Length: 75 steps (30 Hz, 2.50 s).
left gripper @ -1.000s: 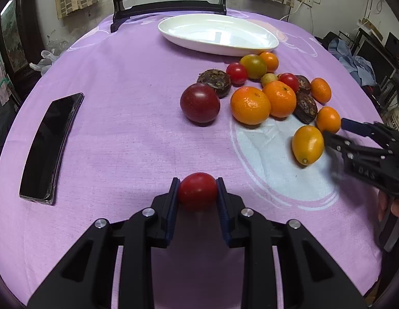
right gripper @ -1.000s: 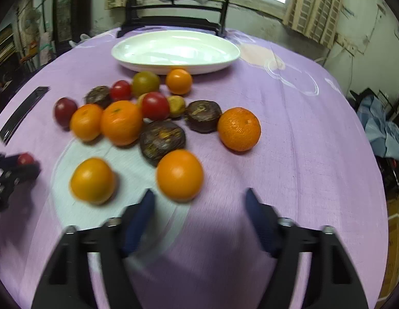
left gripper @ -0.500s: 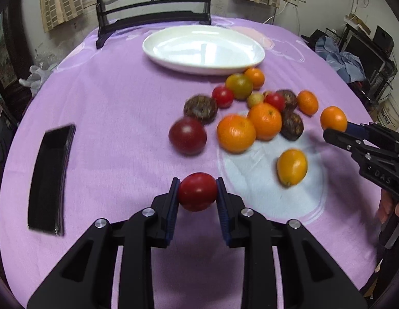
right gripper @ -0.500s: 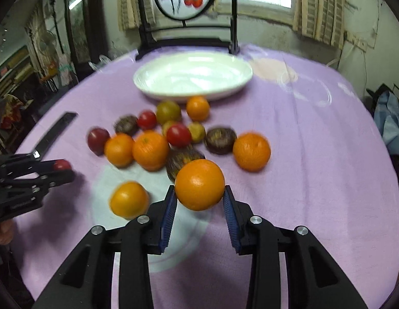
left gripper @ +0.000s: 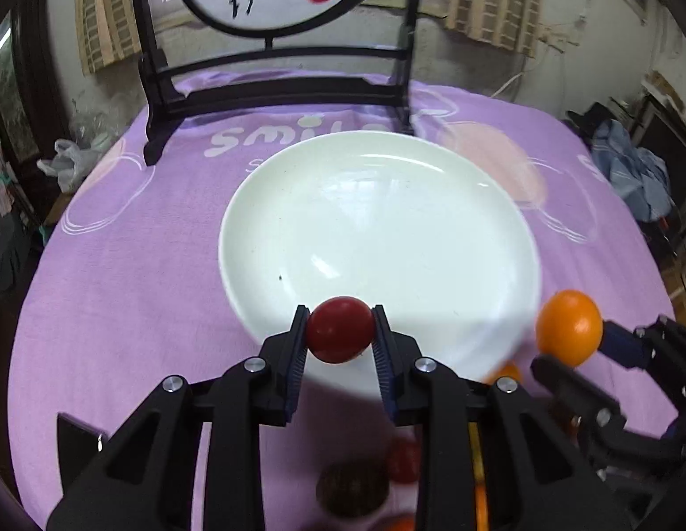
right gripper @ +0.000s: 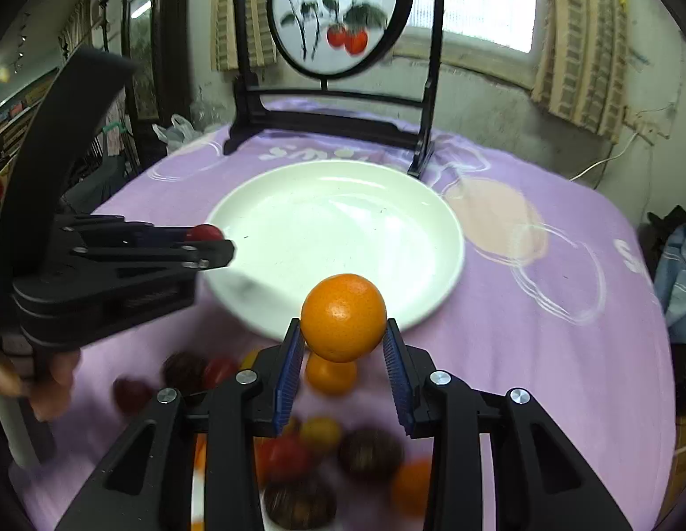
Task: Organize fruits
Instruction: 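Lower the cherry tomato onto the white plate with the left tool while the right tool releases the tangerine there, then grasp the yellow-orange tomato with the right tool, then grasp the dark red tomato with the left tool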
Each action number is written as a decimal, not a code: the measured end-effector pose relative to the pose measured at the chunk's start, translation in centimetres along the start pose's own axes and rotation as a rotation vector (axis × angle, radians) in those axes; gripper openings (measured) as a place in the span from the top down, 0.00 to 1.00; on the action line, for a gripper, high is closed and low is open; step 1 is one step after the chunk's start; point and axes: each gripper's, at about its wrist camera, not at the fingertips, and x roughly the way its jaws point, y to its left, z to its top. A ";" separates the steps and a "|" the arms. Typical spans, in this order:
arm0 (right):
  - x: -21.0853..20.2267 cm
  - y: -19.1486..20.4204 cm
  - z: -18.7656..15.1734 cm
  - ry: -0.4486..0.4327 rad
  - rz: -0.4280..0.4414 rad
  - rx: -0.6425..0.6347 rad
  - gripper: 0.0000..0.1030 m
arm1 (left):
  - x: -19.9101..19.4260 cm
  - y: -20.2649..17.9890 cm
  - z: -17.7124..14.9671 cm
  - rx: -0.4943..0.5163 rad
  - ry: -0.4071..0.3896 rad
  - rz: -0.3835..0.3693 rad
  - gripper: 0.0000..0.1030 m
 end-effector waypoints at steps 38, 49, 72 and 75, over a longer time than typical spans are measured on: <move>-6.9 7.5 -14.6 0.103 0.099 -0.062 0.30 | -7.8 4.2 -15.3 -0.055 -0.011 0.033 0.06; -5.6 8.7 -14.4 0.099 0.069 -0.043 0.60 | -7.2 4.0 -16.6 -0.036 0.037 -0.012 0.04; -7.3 5.0 -15.0 0.030 0.117 0.059 0.60 | -5.4 0.7 -14.9 0.120 0.047 -0.004 0.63; -7.8 4.8 -15.0 0.013 0.110 0.066 0.60 | -6.7 0.8 -14.5 0.117 0.026 -0.012 0.63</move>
